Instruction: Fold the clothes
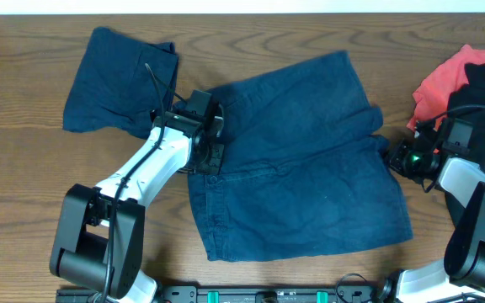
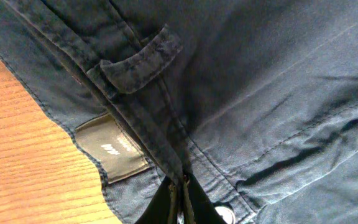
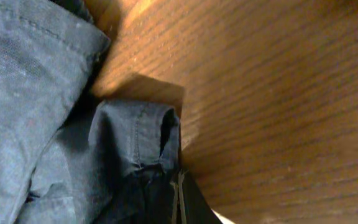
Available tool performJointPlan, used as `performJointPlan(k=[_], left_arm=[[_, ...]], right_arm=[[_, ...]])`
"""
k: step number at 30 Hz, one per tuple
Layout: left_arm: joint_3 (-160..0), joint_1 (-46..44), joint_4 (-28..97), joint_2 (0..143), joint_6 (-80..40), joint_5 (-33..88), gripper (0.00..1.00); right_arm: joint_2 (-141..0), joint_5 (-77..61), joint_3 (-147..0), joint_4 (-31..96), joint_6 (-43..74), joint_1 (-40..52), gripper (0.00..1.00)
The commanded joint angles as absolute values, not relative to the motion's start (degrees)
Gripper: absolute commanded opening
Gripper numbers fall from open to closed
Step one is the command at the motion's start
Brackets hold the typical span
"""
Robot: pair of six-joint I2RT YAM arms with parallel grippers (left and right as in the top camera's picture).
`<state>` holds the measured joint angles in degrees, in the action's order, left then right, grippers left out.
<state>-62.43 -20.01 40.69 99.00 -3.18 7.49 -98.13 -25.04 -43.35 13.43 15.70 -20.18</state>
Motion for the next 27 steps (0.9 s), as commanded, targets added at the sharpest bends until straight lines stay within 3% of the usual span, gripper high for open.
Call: performJointPlan(k=[1, 6, 11, 19, 27], left_arm=[[-63.35, -19.73, 41.12, 99.11, -3.70, 7.05, 0.06], [-63.35, -19.73, 41.28, 99.11, -3.73, 7.05, 0.06], [-63.35, -19.73, 41.98, 99.11, -3.70, 7.03, 0.06], [-63.42, -19.73, 42.04, 98.76, -3.68, 10.00, 0.06], [-63.42, -19.73, 41.89, 97.27, -3.68, 9.98, 0.06]], right_arm=[[-97.82, -25.91, -42.41, 14.48, 14.52, -21.04, 0.01], [-97.76, -23.18, -42.68, 14.31, 15.38, -21.54, 0.01], [-96.20, -35.05, -44.77, 12.93, 14.52, -23.94, 0.01], [-90.52, -36.45, -45.21, 13.80, 14.55, -24.49, 0.01], [-94.48, -23.73, -45.10, 17.06, 16.73, -19.70, 0.01]])
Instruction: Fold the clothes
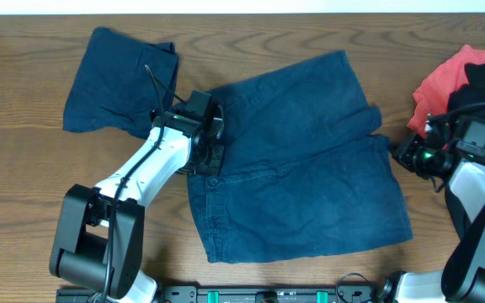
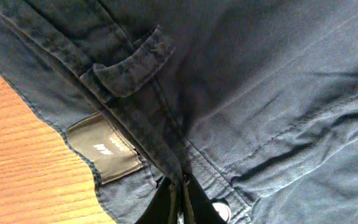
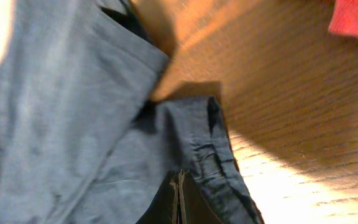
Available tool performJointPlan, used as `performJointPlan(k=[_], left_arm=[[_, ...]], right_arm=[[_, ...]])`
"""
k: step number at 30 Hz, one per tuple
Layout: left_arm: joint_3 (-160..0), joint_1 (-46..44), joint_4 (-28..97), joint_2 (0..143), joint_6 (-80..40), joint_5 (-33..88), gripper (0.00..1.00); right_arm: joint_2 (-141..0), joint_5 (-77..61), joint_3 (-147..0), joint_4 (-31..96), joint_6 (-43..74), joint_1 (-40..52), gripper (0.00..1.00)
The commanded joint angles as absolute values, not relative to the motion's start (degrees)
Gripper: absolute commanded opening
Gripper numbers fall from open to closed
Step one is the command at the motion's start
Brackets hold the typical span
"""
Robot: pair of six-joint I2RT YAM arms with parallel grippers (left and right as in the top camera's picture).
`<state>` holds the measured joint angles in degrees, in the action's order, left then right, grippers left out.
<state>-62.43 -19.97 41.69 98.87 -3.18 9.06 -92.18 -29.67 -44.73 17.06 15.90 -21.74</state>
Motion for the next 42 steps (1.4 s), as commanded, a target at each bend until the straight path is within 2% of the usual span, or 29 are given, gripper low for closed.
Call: performJointPlan(k=[1, 9, 14, 24, 33, 34, 35, 38, 40, 42], left_arm=[[-63.42, -19.73, 41.87, 97.14, -3.68, 9.98, 0.06], [-63.42, -19.66, 43.79, 96.07, -3.70, 8.80, 0.06], [-63.42, -19.66, 49.56, 95.98, -3.73, 0.49, 0.06], [-63.40, -19.66, 53.25, 96.01, -7.84, -8.71, 0.06], [-63.37, -19.31, 52.66, 96.03, -8.27, -9.72, 0.06], [-63.37, -19.29, 52.66, 96.03, -8.27, -9.69, 0.06], [-63.37, -19.29, 52.64, 96.03, -8.25, -9.54, 0.07], [-63.37, -19.31, 52.75, 96.03, -8.23, -6.33, 0.42], [-63.40, -19.29, 52.84, 96.03, -8.25, -5.06, 0.68], [-63.37, -19.29, 51.11, 96.03, -8.25, -4.89, 0.79]], right_arm=[[-95.42, -23.79, -45.10, 16.53, 16.71, -19.22, 0.01], [-101.41, -16.45, -45.10, 16.62, 21.45, -17.28, 0.01], [-101.75, -14.92, -45.10, 17.39, 21.63, -17.28, 0.01], [-101.75, -11.77, -45.10, 19.29, 22.26, -17.28, 0.01], [-101.75, -12.21, -45.10, 19.22, 22.26, -17.28, 0.01], [-101.71, -12.86, -45.15, 19.05, 22.24, -17.30, 0.02], [-101.51, -14.06, -45.34, 19.09, 21.96, -17.41, 0.06], [-99.37, -21.85, -46.26, 19.51, 18.63, -18.87, 0.27], [-96.18, -25.74, -46.89, 20.56, 18.65, -20.84, 0.35], [-92.47, -28.45, -47.27, 21.91, 18.65, -22.74, 0.40]])
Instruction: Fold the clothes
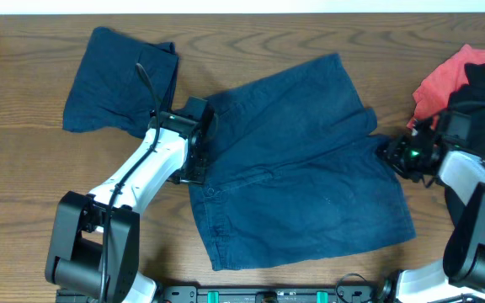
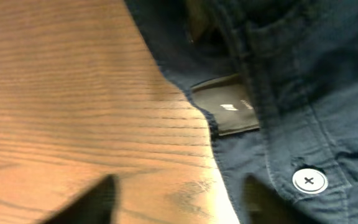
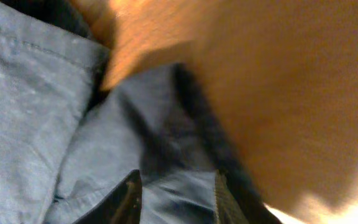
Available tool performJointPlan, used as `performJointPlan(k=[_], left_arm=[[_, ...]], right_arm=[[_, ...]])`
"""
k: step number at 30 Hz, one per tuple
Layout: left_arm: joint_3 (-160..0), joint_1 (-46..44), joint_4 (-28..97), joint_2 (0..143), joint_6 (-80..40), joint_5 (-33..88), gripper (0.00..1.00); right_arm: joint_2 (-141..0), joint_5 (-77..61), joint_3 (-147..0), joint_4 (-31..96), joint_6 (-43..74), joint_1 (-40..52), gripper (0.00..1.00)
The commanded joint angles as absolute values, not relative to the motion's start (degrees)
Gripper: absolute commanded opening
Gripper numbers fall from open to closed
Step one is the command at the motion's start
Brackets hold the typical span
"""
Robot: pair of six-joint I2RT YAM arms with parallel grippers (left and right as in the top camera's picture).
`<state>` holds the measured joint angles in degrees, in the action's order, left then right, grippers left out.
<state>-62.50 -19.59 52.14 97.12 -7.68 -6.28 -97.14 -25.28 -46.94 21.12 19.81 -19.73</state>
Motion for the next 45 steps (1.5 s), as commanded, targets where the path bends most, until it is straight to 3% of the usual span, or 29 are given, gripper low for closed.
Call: performJointPlan(k=[1, 2, 3, 5, 6, 10, 15, 21, 24, 31, 39, 45], left_arm=[[-63.37, -19.31, 49.58, 96.03, -8.23, -4.60, 0.78], [-63.37, -19.31, 47.51, 96.03, -8.23, -3.22, 0.62], [-63.37, -19.29, 45.65, 96.03, -8.23, -1.34, 0.37], [-63.37, -19.29, 43.35, 96.03, -8.25, 0.78, 0.06], [-63.37, -19.31, 42.48, 96.03, -8.27, 1.91, 0.06], [-63.40, -19.31, 40.58, 96.03, -8.25, 7.35, 0.06], [-63.40, -19.31, 43.35, 95.35, -8.23, 13.15, 0.06], [-63.42, -19.31, 48.51, 92.31, -4.69, 13.93, 0.07], [-63.42, -19.31, 49.50, 89.25, -4.29, 13.93, 0.06], [-63.42, -19.31, 50.15, 82.28, -4.38, 13.98, 0.06], [-63.42, -19.31, 50.83, 77.73, -6.33, 14.61, 0.06], [-63.40, -19.31, 50.96, 77.71, -7.22, 14.61, 0.06]], right_arm=[[-90.61, -29.17, -47.27, 22.50, 18.63, -23.40, 0.40], [-88.44, -29.19, -47.27, 23.38, 18.63, -24.01, 0.34], [-86.37, -29.21, -47.24, 23.83, 18.59, -24.27, 0.25], [-83.20, -30.52, -47.24, 24.03, 18.41, -23.99, 0.08], [-81.76, -32.38, -47.24, 23.62, 17.63, -23.38, 0.01], [-80.05, -35.53, -47.22, 20.36, 16.21, -17.78, 0.01], [-84.23, -29.36, -47.07, 10.28, 16.34, -6.63, 0.01], [-96.73, -21.17, -47.42, -10.31, 25.56, 2.55, 0.01], [-103.88, -20.80, -50.02, -14.61, 30.70, 3.44, 0.01], [-118.58, -20.53, -63.66, -7.57, 33.21, 3.38, 0.01], [-127.68, -0.56, -79.66, 12.82, 33.08, 0.49, 0.01], [-128.92, 1.83, -84.58, 19.59, 30.15, -3.68, 0.01]])
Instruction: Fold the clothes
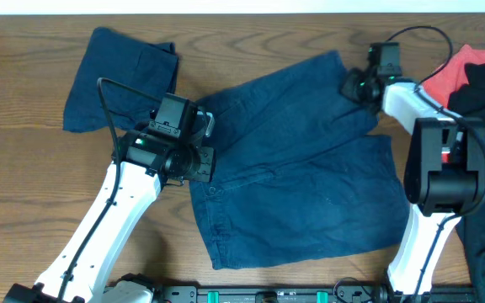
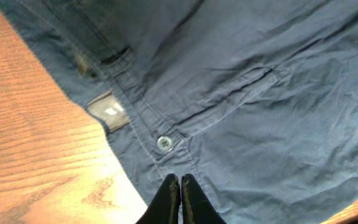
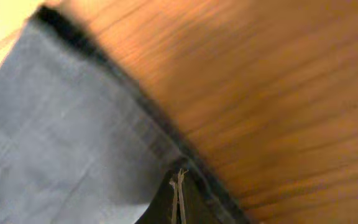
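Note:
Dark blue shorts (image 1: 301, 168) lie spread flat in the middle of the table, waistband to the left. My left gripper (image 1: 197, 160) hangs over the waistband edge; in the left wrist view it (image 2: 180, 185) is shut and raised above the cloth near the button (image 2: 164, 143), holding nothing. My right gripper (image 1: 350, 86) is at the far hem of the upper leg. The right wrist view is blurred, with the gripper (image 3: 179, 179) shut and its tips at the hem (image 3: 160, 140); no cloth is seen lifted.
A folded dark blue garment (image 1: 120, 76) lies at the far left. A red garment (image 1: 443, 77) and a black one are piled at the right edge. Bare wooden table (image 1: 23, 194) surrounds the shorts.
Both grippers were open and are now shut. The left one now stands higher above the waistband. The right one has gone from the lower leg's hem to the upper leg's far hem.
First my left gripper was shut on the waistband and my right on the hem of the lower leg. They still held these at the second moment. Then both were open and the shorts lay slightly shifted. Now both are shut with the shorts lying flat.

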Available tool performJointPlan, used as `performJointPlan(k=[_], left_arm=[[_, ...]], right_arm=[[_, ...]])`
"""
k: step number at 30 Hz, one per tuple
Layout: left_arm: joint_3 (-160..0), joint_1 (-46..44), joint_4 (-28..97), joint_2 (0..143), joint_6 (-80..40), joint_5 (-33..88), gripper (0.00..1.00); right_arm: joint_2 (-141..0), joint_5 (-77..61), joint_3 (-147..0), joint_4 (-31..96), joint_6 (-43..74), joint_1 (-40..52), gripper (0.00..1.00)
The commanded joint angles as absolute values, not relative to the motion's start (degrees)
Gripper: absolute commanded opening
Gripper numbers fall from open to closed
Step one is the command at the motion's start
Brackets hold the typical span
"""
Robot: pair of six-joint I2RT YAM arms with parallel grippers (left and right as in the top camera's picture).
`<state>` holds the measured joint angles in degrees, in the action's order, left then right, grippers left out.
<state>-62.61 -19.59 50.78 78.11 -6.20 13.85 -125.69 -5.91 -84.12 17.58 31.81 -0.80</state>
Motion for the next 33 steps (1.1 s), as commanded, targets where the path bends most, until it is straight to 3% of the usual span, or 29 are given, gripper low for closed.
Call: performJointPlan(k=[1, 7, 14, 17, 18, 19, 20, 21, 23, 28, 29, 30, 32, 33], left_arm=[[-63.42, -19.31, 50.96, 77.71, -7.25, 14.61, 0.06], [-63.40, -19.31, 49.39, 77.82, -7.42, 14.57, 0.17], [-63.40, -19.31, 47.37, 77.87, -8.40, 14.59, 0.17], [-63.40, -19.31, 47.57, 77.87, -9.89, 14.61, 0.28], [-63.40, -19.31, 47.99, 77.87, -10.04, 14.59, 0.39], [-63.37, -19.31, 48.75, 77.87, -10.02, 14.57, 0.56], [-63.29, -19.31, 49.74, 77.87, -10.04, 14.57, 0.67], [-63.22, -19.31, 50.37, 77.87, -10.22, 14.57, 0.71], [-63.07, -19.31, 52.27, 77.87, -11.88, 14.57, 0.76], [-62.78, -19.29, 53.76, 77.91, -15.38, 14.15, 0.80], [-62.72, -19.29, 53.08, 77.95, -15.38, 13.87, 0.79], [-62.67, -19.31, 51.77, 78.15, -15.35, 13.21, 0.69], [-62.57, -19.29, 47.42, 78.96, -15.33, 11.49, 0.20], [-62.46, -19.29, 44.80, 79.59, -15.29, 11.05, 0.06]], right_arm=[[-128.92, 1.37, -85.10, 20.08, 30.15, -4.27, 0.01], [-128.88, -11.94, -88.38, 21.80, 20.53, -5.98, 0.01], [-128.81, -5.91, -92.66, 28.84, 24.03, -6.02, 0.01], [-128.81, 0.78, -92.68, 32.36, 26.09, -6.55, 0.01], [-128.49, -0.10, -92.82, 33.15, 25.06, -6.90, 0.01], [-127.96, -2.13, -92.97, 33.95, 22.79, -7.31, 0.03], [-126.63, -5.96, -93.01, 34.79, 19.03, -7.84, 0.14], [-125.75, -8.38, -93.01, 35.22, 16.99, -8.08, 0.27], [-122.63, -14.28, -93.01, 36.73, 13.06, -8.97, 0.39], [-111.63, -21.39, -92.99, 41.04, 11.90, -11.44, 0.44], [-109.60, -22.22, -92.99, 42.11, 11.90, -11.81, 0.44], [-107.61, -22.70, -92.99, 43.29, 11.90, -12.03, 0.44], [-103.33, -22.96, -92.99, 46.52, 11.90, -12.03, 0.42], [-101.75, -22.94, -92.99, 48.07, 11.90, -11.94, 0.38]])
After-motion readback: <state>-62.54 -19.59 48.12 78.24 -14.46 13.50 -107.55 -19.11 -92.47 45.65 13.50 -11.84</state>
